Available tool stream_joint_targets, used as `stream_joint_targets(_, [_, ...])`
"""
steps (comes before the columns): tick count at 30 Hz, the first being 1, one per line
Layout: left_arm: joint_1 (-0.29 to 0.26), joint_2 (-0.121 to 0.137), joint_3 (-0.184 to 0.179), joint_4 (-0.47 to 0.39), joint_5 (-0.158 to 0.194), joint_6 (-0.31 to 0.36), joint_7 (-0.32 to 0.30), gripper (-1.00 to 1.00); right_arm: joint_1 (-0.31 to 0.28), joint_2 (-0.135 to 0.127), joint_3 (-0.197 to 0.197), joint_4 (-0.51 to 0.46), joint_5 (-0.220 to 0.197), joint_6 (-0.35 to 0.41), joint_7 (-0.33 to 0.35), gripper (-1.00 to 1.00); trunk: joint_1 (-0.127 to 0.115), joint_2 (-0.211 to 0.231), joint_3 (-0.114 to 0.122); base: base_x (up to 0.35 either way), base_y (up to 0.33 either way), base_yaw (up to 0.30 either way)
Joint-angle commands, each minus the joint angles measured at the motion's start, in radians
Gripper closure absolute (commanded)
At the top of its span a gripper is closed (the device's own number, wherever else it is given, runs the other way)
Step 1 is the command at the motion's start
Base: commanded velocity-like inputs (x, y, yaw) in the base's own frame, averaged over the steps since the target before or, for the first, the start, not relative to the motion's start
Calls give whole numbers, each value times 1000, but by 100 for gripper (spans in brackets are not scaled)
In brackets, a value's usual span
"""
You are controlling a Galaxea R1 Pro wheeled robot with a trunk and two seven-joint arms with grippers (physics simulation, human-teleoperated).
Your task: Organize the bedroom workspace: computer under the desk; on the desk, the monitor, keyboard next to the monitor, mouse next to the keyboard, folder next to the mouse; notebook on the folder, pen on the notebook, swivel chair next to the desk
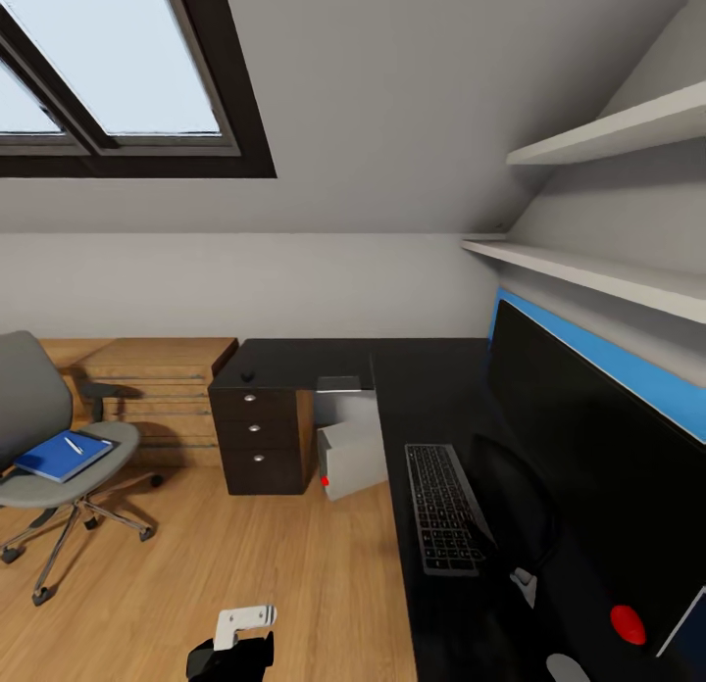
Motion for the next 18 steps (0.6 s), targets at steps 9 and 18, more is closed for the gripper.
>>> stream_joint_targets(9, [0,1,-2,-2,10,1,8,-100,0,-2,1,0,-11,5,2,-100,0,-1,-1,-4,-45,0])
stream_joint_targets(18, [-1,1,-2,-2,9,1,10,-100,0,-2,1,0,-11,5,2,-100,0,-1,-1,-267,-1,0])
